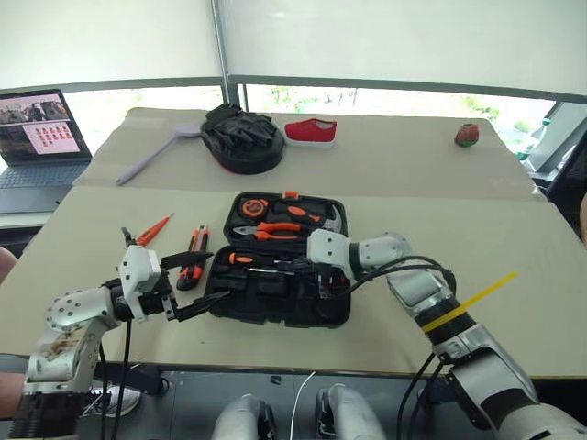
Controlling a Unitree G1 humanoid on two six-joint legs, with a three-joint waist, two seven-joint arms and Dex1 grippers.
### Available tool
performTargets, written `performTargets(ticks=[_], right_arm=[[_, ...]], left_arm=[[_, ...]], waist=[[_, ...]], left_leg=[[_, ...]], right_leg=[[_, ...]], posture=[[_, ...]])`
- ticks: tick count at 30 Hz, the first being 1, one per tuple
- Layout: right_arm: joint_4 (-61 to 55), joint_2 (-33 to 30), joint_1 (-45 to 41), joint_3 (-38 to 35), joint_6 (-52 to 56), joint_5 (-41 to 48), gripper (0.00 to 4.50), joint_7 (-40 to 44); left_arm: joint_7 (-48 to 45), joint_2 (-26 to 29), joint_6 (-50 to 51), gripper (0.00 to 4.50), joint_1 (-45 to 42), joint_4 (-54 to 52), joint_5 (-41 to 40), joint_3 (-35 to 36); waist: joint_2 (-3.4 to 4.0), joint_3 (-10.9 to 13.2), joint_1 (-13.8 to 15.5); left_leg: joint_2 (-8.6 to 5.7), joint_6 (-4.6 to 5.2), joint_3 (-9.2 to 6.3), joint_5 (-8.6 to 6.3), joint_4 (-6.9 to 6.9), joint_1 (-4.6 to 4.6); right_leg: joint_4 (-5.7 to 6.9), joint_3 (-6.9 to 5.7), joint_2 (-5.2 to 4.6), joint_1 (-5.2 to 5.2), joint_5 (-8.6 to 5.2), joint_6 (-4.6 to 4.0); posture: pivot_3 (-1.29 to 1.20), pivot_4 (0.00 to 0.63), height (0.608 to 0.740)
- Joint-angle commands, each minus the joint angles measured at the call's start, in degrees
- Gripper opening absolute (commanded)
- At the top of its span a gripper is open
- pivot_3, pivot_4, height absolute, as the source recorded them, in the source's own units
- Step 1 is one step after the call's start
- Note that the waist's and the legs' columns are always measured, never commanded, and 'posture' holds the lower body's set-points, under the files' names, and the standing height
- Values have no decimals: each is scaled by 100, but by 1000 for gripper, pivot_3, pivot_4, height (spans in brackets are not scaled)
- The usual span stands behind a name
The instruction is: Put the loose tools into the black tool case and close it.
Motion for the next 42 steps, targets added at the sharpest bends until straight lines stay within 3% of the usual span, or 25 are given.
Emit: performTargets(ticks=[1, 6, 9, 14, 17, 20, 24, 27, 30, 35, 42], right_arm=[[-172, -144, 186, -317, 94, 407, 82, 259], [-616, -255, 475, -1228, 26, 1278, 82, 221], [-1502, -428, 1311, -2201, -17, 2435, 786, 435], [-2246, -724, 2595, -2916, -369, 2673, 2464, 223], [-2401, -623, 3004, -3164, -688, 3057, 3392, 376], [-2512, -457, 3321, -3383, -962, 3450, 4451, 481], [-2848, -601, 3686, -3400, -527, 3788, 4451, 476], [-3166, -623, 3853, -3323, -487, 3847, 4451, 408], [-3512, -552, 3738, -3222, -240, 4017, 4451, 147], [-4005, -344, 3288, -3202, 117, 4167, 4451, -656], [-4189, -307, 3166, -2995, 243, 3981, 4451, -1031]], left_arm=[[103, 77, 397, 4500, 203, -284, -452, 366], [395, 119, 849, 4500, 663, -305, -697, 890], [872, -29, 1039, 4500, 1492, -110, -810, 1887], [1609, -555, 648, 4500, 2292, 377, -900, 3321], [2143, -726, 614, 4500, 2433, 757, -715, 3677], [2602, -843, 631, 4500, 2493, 1010, -580, 3816], [2534, -689, 913, 4500, 2230, 990, -832, 3668], [2539, -203, 1380, 4500, 1747, 1106, -716, 3311], [2682, 343, 2142, 4500, 937, 1185, -745, 2844], [2474, 804, 2696, 4500, -193, 1347, -548, 1920], [2286, 963, 2127, 4500, -2126, 3137, 614, 533]], waist=[[0, 0, 5], [0, 1, 42], [-2, 3, 52], [-7, 5, 31], [-22, 14, 112], [-20, 16, 159], [-46, 16, 227], [-60, 10, 320], [-60, 10, 336], [-59, 10, 266], [-63, 12, 251]], left_leg=[[-1, -3, 0, 1, -9, 0], [-6, 5, 1, 10, -26, -39], [-7, 45, 1, 34, -26, -72], [-8, 52, 2, 26, -53, -61], [-9, 3, -3, -1, -52, -60], [-8, 37, -9, -22, -53, -25], [-9, 41, -18, -25, -52, -24], [-11, 39, -26, -24, -52, -36], [-11, 25, -32, -16, -53, -45], [-13, -15, -23, 8, -55, -50], [-15, -28, -8, 18, -62, -60]], right_leg=[[-1, 1, -1, -2, -1, -3], [-3, -1, -1, -47, 9, -38], [-5, -3, 2, -79, 13, -46], [-33, -1, 1, -70, -16, -2], [-32, -2, -4, -72, -22, -2], [-30, -7, -13, -65, -28, -19], [-32, -20, -22, -58, -34, -29], [-33, -31, -24, -65, -32, -32], [-29, -40, -23, -69, -22, -26], [-27, -33, -23, -57, -14, -16], [-13, -33, 10, -72, 3, -54]], posture=[[0, 150, 740], [0, 150, 740], [0, 150, 740], [0, 150, 740], [0, 150, 740], [0, 150, 740], [0, 150, 740], [0, 150, 740], [0, 150, 740], [0, 150, 740], [0, 150, 740]])
